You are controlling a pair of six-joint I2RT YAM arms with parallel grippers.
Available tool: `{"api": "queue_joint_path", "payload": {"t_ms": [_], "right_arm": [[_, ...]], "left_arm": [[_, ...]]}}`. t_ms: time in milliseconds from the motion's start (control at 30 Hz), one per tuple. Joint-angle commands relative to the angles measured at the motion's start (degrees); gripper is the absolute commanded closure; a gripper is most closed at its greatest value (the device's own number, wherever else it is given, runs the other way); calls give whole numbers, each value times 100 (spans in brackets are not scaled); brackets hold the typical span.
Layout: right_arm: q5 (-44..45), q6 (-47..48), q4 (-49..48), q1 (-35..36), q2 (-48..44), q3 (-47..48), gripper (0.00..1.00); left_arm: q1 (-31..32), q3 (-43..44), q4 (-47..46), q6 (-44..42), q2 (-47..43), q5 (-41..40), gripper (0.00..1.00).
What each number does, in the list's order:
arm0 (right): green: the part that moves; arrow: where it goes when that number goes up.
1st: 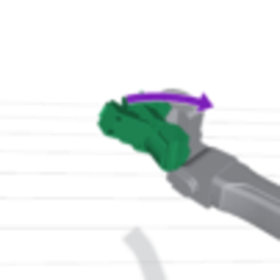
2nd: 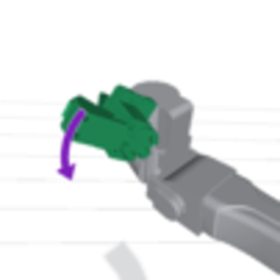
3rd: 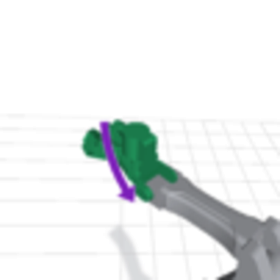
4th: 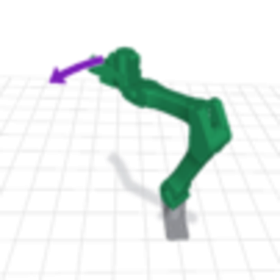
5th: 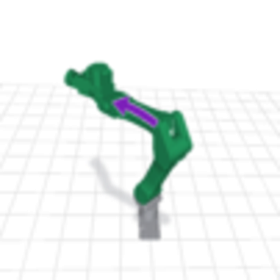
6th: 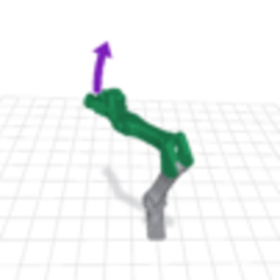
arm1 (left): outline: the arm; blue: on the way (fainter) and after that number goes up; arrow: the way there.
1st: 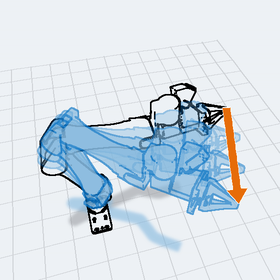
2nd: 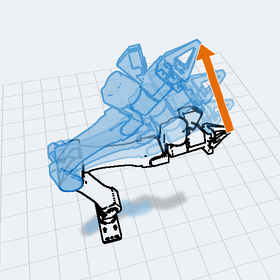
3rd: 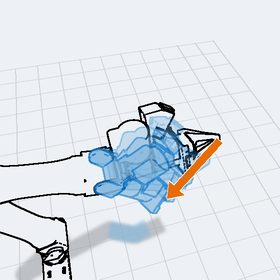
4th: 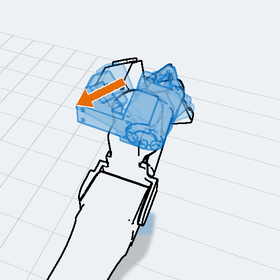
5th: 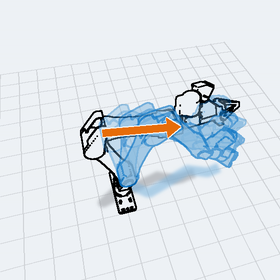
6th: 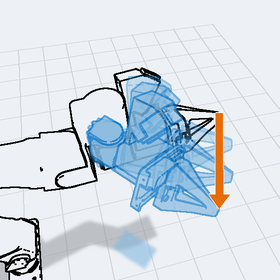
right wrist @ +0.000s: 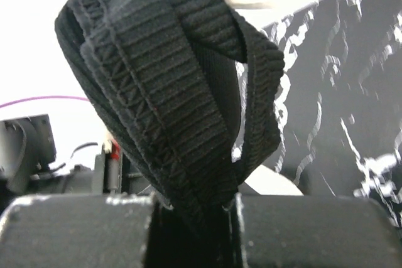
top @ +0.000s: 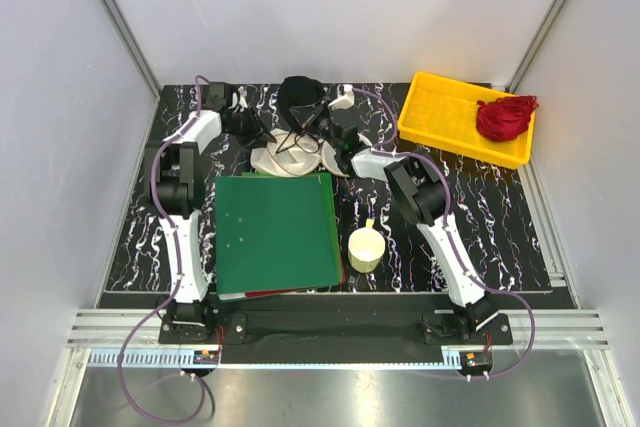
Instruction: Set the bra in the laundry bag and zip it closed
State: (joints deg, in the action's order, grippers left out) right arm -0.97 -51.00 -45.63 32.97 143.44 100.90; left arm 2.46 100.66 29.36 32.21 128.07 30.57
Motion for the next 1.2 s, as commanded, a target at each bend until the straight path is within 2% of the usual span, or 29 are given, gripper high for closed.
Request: {"api": "queue_joint_path", "payload": {"t_ms": [0,67,200,433,700,867,1167], "right_arm": [[-149,-120,-351,69,-140,-220,100],[-219,-129,-359,78,-184,-378,100],[-403,-138,-333,78,-386,-676,100],[-1194,64,-429,78,-729,-1458,100],[-2099,275,-500,69,-756,-1679,100],[-2477,635,141,17,-887,-1671,100],[-3198,1074,686,-159,-1046,-1864,100]], "left_arm": [[0,287,-45,-48,43,336,81],[0,226,-45,-109,-89,231,90],[26,94,-98,-162,-405,-24,100],[185,138,-150,-232,-643,-323,100],[431,217,-256,-320,-818,-771,100],[448,226,-238,-434,-889,-947,100],[501,375,-212,-610,-994,-1079,100]]}}
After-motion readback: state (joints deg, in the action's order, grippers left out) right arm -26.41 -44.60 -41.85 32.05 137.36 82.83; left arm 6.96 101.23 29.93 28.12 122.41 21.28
